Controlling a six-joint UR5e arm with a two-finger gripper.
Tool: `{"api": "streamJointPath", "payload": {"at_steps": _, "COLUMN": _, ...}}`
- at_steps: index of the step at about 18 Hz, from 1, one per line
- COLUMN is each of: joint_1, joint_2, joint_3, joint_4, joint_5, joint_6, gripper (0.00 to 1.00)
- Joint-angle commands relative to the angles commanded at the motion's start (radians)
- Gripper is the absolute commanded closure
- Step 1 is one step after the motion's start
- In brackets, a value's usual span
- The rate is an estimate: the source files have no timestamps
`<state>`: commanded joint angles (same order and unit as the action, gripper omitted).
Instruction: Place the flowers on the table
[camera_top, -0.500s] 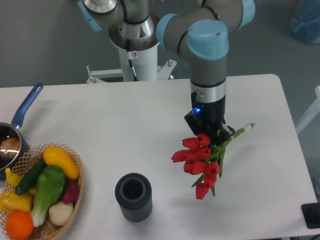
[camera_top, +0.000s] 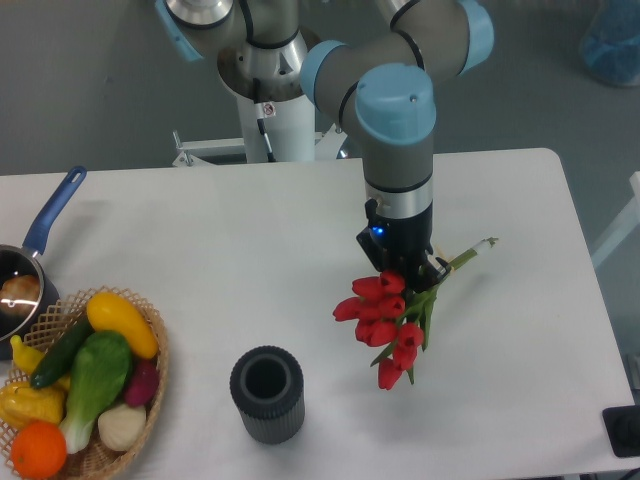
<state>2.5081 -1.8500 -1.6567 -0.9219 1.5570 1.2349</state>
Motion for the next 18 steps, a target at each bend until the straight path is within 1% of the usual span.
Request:
{"api": "streamJointPath", "payload": {"at_steps": 2, "joint_1": -0.002, "joint_2": -0.012, "joint_3": -0.020, "joint_4": 0.006, "joint_5": 0.002, "joint_6": -0.002, "gripper": 1.00}}
{"api": "streamJointPath", "payload": {"at_steps": 3, "joint_1": -0.014, "joint_2": -0.021, "joint_3": -0.034, "joint_4": 0.011, "joint_5": 0.000, "joint_6": -0.006, "gripper": 0.99}}
{"api": "streamJointPath", "payload": {"at_steps": 6, "joint_1": -0.020, "joint_2": -0.037, "joint_3": -0.035, "joint_4": 0.011, "joint_5": 0.002, "joint_6": -0.037, "gripper": 0.92}}
{"api": "streamJointPath", "payload": {"at_steps": 8, "joint_1": -0.021, "joint_2": -0.046, "joint_3": -0.035, "joint_4": 0.011, "joint_5": 0.000, "joint_6": -0.038, "gripper": 0.84}}
{"api": "streamJointPath", "payload": {"at_steps": 9, "joint_1": -0.026, "joint_2": -0.052, "joint_3": -0.035, "joint_4": 0.011, "joint_5": 0.000, "joint_6": -0.038, "gripper": 0.78}}
{"api": "streamJointPath", "payload": {"at_steps": 10, "joint_1": -0.031, "joint_2": -0.055, "joint_3": -0.035, "joint_4": 0.011, "joint_5": 0.000, "joint_6": -0.037, "gripper": 0.68}}
{"api": "streamJointPath", "payload": {"at_steps": 11, "joint_1": -0.031, "joint_2": -0.058, "joint_3": -0.035, "joint_4": 0.011, "joint_5": -0.002, "joint_6": -0.029, "gripper": 0.50}}
{"api": "streamJointPath", "payload": {"at_steps": 13, "joint_1": -0.032, "joint_2": -0.063, "joint_3": -0.035, "joint_4": 0.011, "joint_5": -0.005, "joint_6": -0.029, "gripper": 0.00}}
{"api": "streamJointPath", "payload": {"at_steps": 16, "joint_1": -0.032, "joint_2": -0.060, "joint_3": -0.041, "joint_4": 0.011, "joint_5": -0.003, "joint_6": -0.025, "gripper": 0.00}}
{"api": "streamJointPath", "payload": {"at_steps": 18, "joint_1": -0.031, "joint_2": -0.058, "joint_3": -0.049, "joint_4": 0.024, "joint_5": -0.003, "joint_6": -0.028, "gripper": 0.00}}
